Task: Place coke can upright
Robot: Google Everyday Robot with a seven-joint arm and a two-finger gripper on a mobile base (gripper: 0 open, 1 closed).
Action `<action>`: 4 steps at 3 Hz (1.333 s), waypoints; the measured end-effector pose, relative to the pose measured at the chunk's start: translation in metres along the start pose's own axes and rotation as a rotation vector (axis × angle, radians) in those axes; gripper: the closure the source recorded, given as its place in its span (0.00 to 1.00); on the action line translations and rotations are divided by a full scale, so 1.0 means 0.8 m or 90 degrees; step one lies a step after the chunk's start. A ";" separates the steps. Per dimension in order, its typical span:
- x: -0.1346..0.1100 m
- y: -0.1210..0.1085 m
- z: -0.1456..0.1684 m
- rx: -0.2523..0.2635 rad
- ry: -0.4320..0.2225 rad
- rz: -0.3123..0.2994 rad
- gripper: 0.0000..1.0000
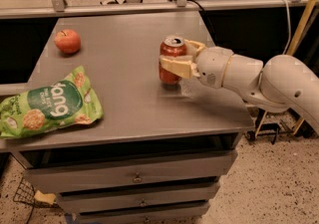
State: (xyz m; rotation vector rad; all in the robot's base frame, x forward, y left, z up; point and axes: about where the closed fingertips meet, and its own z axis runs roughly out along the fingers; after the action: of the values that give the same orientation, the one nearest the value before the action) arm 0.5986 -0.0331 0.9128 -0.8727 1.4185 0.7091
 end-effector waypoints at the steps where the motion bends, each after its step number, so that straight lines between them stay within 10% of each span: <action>1: 0.014 0.007 0.001 -0.008 -0.010 -0.023 1.00; 3: 0.026 0.014 0.000 -0.010 -0.008 -0.018 0.97; 4: 0.026 0.016 0.002 -0.013 -0.008 -0.018 0.74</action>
Offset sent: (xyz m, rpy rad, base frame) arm -0.0061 -0.0008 -0.0196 -0.0381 -0.0581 0.0211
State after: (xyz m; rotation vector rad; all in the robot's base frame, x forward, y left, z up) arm 0.5897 -0.0267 0.8911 -0.9011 1.3871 0.7069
